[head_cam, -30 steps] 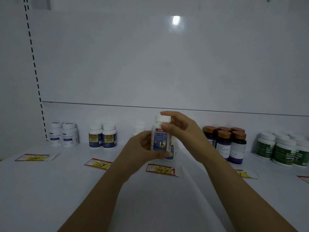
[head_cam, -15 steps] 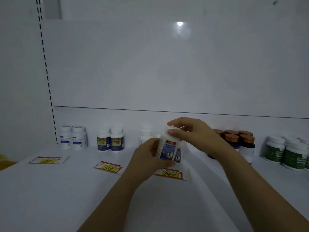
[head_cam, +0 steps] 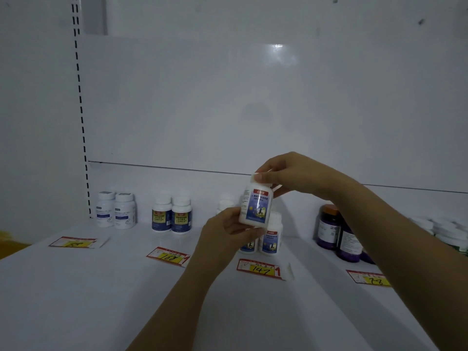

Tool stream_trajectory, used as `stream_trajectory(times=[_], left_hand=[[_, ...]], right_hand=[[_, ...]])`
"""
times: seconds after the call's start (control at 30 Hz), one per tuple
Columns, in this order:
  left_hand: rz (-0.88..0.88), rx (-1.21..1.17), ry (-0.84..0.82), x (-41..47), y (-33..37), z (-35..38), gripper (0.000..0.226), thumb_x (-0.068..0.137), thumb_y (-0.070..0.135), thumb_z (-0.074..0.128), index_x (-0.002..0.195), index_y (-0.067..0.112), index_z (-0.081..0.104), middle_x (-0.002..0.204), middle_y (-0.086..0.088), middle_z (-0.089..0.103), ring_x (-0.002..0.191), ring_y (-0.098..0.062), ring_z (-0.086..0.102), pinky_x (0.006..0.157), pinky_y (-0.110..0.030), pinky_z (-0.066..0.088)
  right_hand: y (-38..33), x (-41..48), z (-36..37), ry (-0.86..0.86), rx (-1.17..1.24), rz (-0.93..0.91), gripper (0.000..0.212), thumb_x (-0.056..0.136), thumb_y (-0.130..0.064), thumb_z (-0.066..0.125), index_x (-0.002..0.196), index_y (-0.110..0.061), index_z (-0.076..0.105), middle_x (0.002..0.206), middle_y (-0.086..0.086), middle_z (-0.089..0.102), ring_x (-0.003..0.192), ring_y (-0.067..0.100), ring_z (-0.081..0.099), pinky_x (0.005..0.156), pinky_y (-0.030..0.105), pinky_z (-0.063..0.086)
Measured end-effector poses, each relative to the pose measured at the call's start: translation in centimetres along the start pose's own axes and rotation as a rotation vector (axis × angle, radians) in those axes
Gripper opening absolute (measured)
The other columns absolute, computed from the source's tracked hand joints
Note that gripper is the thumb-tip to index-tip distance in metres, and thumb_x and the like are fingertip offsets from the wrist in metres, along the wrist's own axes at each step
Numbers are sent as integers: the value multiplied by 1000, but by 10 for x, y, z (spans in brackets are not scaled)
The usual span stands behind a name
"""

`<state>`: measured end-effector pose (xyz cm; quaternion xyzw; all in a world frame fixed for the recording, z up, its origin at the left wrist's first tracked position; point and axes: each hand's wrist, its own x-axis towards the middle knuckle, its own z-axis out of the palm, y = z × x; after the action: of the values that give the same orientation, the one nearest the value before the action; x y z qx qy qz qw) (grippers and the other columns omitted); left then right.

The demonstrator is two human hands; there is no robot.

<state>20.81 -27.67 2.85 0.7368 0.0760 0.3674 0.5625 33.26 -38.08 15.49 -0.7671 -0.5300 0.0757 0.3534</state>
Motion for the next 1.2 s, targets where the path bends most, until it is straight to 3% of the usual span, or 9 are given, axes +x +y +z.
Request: stream_trajectory(times=[0.13, 0.33, 0.47, 0.57, 0.7, 0.9, 1.2], left_hand=[[2, 4, 1, 1, 0, 1, 39, 76, 6, 74, 111, 19, 61, 105, 3, 70, 93, -3, 68, 80, -18, 55], [-66, 43, 33, 3, -7, 0, 38, 78, 11, 74, 111, 19, 58, 104, 5, 67, 95, -6, 66, 79, -17, 53], [-114, 524, 40, -3, -14, 0, 37, 92, 22, 58, 128, 15, 50, 123, 1, 57, 108, -9, 53, 85, -13, 38], [-184, 914, -137, -9, -22, 3, 38, 101, 25, 37, 136, 12, 40, 142, -4, 42, 128, -15, 42, 100, -21, 33], [-282, 1145, -329, -8, -38, 5, 48, 103, 23, 26, 148, 5, 20, 158, -9, 13, 145, -20, 11, 116, -30, 13], [-279, 1207, -350, -2, -52, 4, 52, 103, 25, 22, 150, 6, 12, 159, -8, 6, 147, -21, 3, 119, -32, 6], [-277, 1214, -353, 2, -57, 5, 51, 104, 27, 20, 150, 7, 13, 159, -7, 7, 147, -20, 5, 119, -32, 6]], right_hand=[[-1, 0, -2, -14, -4, 12, 32, 88, -31, 63, 109, -7, 67, 102, 7, 71, 89, 18, 70, 78, 27, 58], [-5, 7, -14, 21, -1, 18, 30, 88, -27, 65, 111, -8, 65, 103, 8, 70, 91, 19, 69, 78, 28, 58], [-5, 30, -22, 187, -29, 24, 28, 87, -21, 66, 113, -12, 64, 109, 9, 65, 99, 23, 65, 86, 33, 55], [5, 48, -9, 275, -206, 5, 28, 86, -23, 64, 114, -17, 65, 115, 6, 62, 100, 17, 58, 85, 26, 47], [31, 64, 21, 308, -289, 6, 30, 88, -21, 61, 118, -14, 62, 123, 8, 59, 108, 18, 54, 80, 20, 37], [40, 81, 44, 325, -237, -35, 28, 90, -21, 60, 115, -8, 60, 115, 10, 61, 92, 13, 49, 74, 21, 37], [55, 81, 68, 272, -286, -11, 24, 85, -20, 65, 105, -7, 61, 107, 9, 57, 91, 18, 53, 74, 24, 43]])
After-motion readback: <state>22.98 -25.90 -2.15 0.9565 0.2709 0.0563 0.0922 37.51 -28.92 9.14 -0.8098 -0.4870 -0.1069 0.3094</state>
